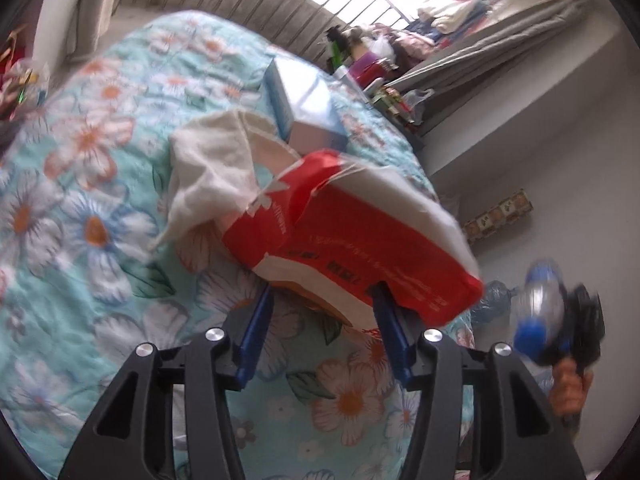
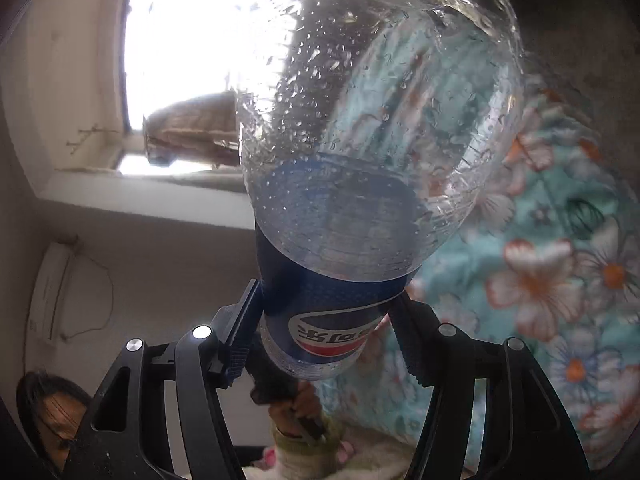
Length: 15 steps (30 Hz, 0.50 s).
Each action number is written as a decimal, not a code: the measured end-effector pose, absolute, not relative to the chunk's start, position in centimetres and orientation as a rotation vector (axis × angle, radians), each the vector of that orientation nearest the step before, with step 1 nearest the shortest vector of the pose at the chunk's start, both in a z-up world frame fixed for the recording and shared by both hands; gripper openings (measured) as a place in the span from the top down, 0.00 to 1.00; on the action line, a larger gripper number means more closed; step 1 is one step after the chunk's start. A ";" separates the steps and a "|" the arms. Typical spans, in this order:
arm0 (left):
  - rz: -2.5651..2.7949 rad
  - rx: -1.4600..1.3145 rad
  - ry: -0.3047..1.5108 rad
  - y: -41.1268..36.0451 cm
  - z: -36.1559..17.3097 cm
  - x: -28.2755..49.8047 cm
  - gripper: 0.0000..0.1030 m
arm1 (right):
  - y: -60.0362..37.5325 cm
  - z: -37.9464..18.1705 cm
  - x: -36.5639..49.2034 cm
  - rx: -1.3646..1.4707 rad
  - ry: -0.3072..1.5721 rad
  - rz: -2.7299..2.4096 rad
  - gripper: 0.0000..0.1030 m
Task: Collect trash
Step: 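Lift the red-white snack bag with the left tool while the right tool lifts the Pepsi bottle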
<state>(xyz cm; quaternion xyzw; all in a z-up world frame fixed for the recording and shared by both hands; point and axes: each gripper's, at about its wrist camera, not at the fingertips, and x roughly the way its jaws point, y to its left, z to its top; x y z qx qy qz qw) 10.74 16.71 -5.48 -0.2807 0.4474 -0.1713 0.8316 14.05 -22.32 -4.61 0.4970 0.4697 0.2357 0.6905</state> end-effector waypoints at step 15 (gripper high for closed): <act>-0.145 -0.806 0.980 15.0 -7.4 12.5 0.34 | -17.3 -10.2 16.0 0.919 1.193 0.336 0.42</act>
